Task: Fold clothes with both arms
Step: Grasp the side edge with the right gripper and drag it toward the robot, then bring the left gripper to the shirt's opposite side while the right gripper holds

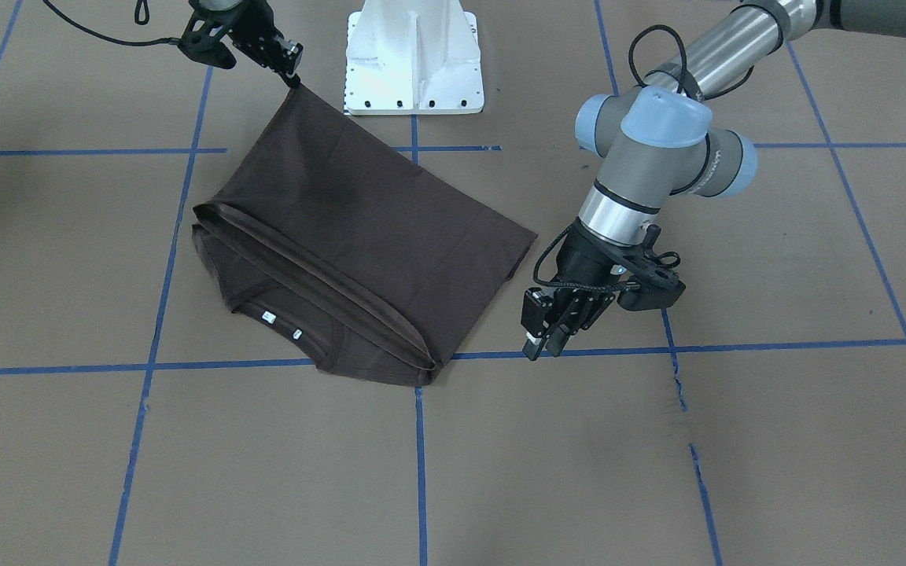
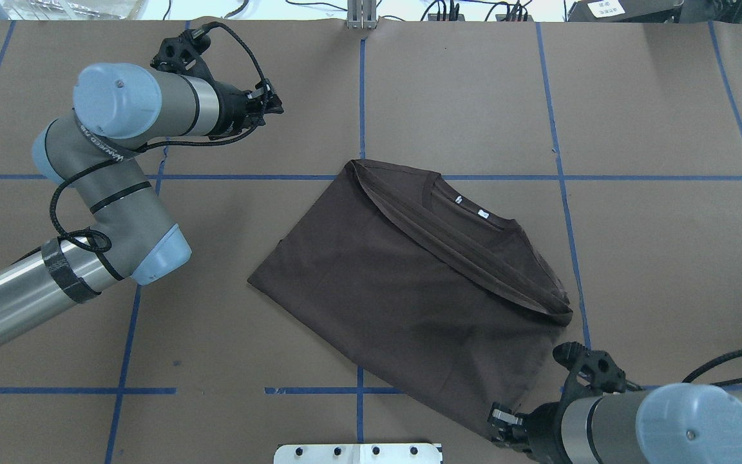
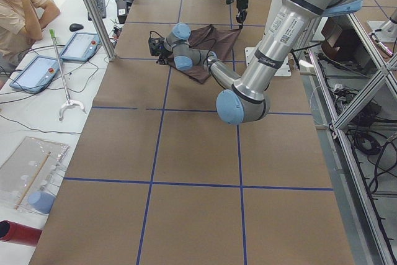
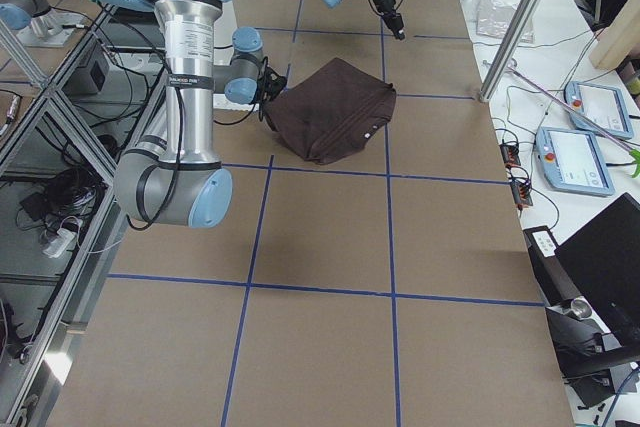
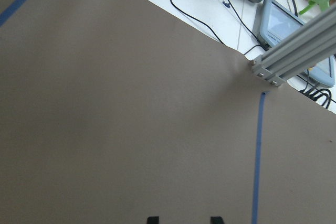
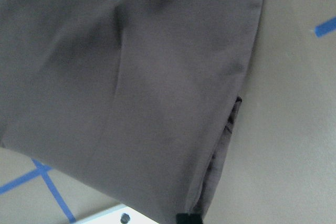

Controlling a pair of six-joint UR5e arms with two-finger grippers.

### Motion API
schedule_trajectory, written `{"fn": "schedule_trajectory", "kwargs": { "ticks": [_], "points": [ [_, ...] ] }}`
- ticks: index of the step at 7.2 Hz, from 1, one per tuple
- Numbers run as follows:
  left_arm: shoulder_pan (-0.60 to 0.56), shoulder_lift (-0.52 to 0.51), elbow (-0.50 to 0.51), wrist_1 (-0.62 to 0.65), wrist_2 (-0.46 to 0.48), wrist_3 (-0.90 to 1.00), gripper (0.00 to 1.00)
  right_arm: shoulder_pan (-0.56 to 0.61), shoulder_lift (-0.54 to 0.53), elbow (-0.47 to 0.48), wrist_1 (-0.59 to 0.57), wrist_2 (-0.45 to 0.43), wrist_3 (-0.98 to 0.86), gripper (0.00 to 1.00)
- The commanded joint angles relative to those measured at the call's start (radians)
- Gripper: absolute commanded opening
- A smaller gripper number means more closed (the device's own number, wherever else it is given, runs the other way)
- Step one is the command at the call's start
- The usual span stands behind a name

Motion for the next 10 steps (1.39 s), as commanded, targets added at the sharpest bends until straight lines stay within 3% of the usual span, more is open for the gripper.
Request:
{"fn": "schedule_trajectory", "kwargs": {
  "ticks": [1,2,3,6,8,10],
  "points": [
    [0.014,0.019,-0.112,0.004,-0.037,-0.040,0.49,-0.066,-0.022,0.003,-0.003,-0.061,0.011,1.00],
    [0.107,0.138,-0.236,0.028,0.050,-0.070,0.99,-0.002,-0.016,0.010,-0.003,-0.060,0.008,1.00],
    [0.222,0.242,-0.353,0.052,0.142,-0.127,1.00,0.072,-0.011,0.020,-0.003,-0.061,0.008,1.00],
    [0.332,0.220,-0.352,0.414,0.164,-0.141,0.89,0.313,0.054,-0.058,-0.003,-0.058,-0.055,1.00],
    [0.375,0.216,-0.308,0.427,0.166,-0.141,0.78,0.341,0.101,-0.133,-0.003,-0.061,-0.109,1.00],
    [0.375,0.213,-0.293,0.427,0.166,-0.140,0.66,0.340,0.110,-0.138,-0.003,-0.054,-0.109,1.00]
  ]
}}
